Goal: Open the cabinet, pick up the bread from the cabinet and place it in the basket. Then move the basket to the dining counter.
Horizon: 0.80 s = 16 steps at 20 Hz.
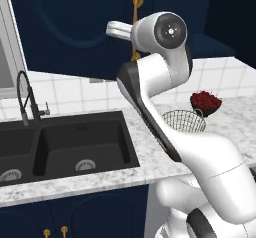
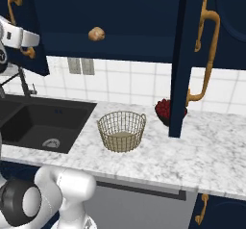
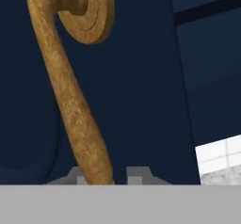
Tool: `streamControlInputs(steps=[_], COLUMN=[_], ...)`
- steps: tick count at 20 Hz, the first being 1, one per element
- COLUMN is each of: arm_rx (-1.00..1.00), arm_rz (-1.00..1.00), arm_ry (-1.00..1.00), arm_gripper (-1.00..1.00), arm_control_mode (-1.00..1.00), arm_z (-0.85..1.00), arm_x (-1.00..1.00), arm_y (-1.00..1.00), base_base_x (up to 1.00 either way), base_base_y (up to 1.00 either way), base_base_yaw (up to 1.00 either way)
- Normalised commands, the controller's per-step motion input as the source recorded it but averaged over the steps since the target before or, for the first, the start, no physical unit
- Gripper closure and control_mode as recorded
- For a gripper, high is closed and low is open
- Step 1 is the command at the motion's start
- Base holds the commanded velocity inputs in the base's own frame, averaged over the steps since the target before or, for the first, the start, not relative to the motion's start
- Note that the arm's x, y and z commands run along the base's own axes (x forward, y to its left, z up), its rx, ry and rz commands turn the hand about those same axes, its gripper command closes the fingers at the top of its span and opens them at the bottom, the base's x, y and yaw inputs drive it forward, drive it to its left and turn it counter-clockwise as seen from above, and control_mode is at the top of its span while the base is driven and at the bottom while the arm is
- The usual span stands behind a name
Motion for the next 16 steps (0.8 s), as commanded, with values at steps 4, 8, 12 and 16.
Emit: streamControlInputs(steps=[4,8,12,16], arm_rx=[0.07,0.01,0.00,0.00], arm_rz=[-0.05,0.00,0.02,0.25], arm_ry=[0.00,0.00,0.00,0.00], arm_gripper=[1.00,-1.00,-1.00,-1.00], arm_control_mode=[-1.00,-1.00,-1.00,-1.00], arm_z=[0.00,-0.02,-0.03,0.00], arm_x=[-1.00,-1.00,-0.70,-0.63], arm_y=[0.72,0.96,0.46,-0.04], base_base_x=[0.00,0.00,0.00,0.00], base_base_y=[0.00,0.00,0.00,0.00], base_base_yaw=[0.00,0.00,0.00,0.00])
